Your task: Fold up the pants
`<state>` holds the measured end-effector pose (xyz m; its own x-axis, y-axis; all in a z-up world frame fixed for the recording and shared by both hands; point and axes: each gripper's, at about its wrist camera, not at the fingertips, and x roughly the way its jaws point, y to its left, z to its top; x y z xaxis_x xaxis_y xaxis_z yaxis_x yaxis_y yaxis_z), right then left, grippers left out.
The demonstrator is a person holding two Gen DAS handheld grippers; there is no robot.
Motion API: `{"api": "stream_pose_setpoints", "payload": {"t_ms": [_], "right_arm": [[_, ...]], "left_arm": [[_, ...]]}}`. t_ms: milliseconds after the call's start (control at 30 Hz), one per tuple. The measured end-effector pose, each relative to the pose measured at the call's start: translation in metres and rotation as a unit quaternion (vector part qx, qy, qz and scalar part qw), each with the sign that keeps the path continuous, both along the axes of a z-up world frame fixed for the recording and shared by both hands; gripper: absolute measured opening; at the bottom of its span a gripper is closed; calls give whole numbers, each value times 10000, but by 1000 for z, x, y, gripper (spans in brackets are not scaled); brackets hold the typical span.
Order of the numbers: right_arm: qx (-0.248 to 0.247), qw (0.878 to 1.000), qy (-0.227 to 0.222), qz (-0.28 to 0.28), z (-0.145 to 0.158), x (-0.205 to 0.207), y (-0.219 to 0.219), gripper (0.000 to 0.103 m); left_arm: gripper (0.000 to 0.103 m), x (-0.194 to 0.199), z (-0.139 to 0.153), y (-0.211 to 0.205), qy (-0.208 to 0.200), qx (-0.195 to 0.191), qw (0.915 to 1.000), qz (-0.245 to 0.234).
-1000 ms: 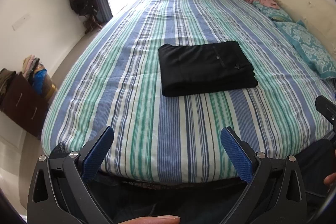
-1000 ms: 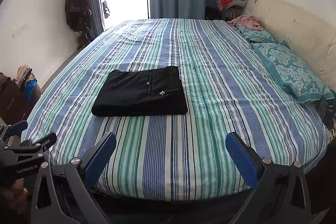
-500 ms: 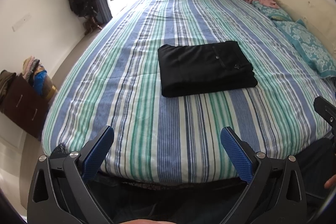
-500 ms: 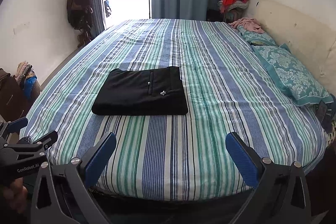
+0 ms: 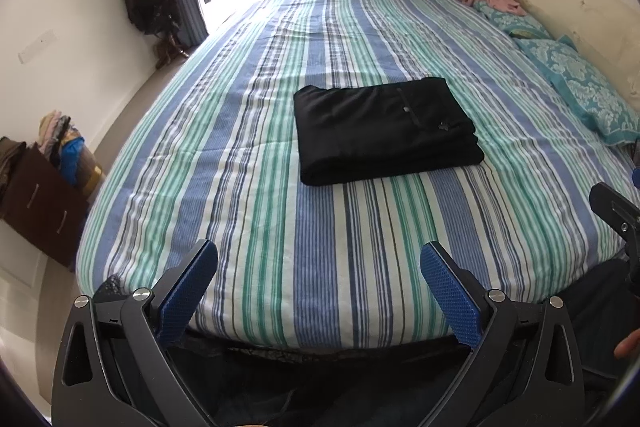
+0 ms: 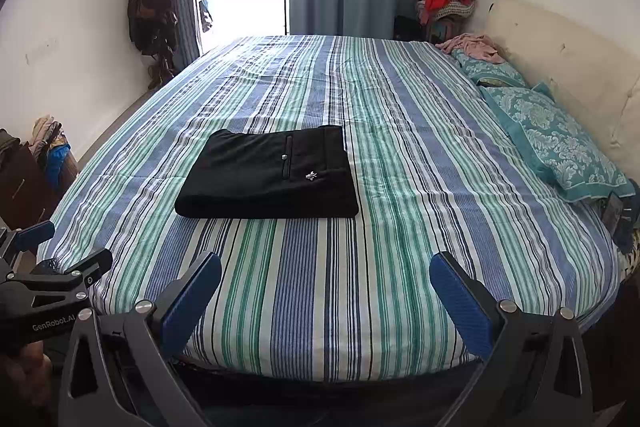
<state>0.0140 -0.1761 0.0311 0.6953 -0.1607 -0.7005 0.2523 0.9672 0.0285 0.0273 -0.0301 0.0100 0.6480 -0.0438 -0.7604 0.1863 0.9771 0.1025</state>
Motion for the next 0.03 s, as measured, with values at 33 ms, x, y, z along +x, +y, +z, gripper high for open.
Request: {"api": "stream_pose_setpoints", "payload": {"t_ms": [33], "right_arm": [[1, 10000, 1, 0, 0, 0, 0, 103]], "left_arm": [[102, 0, 0, 0, -8, 15, 10000, -8]]}}
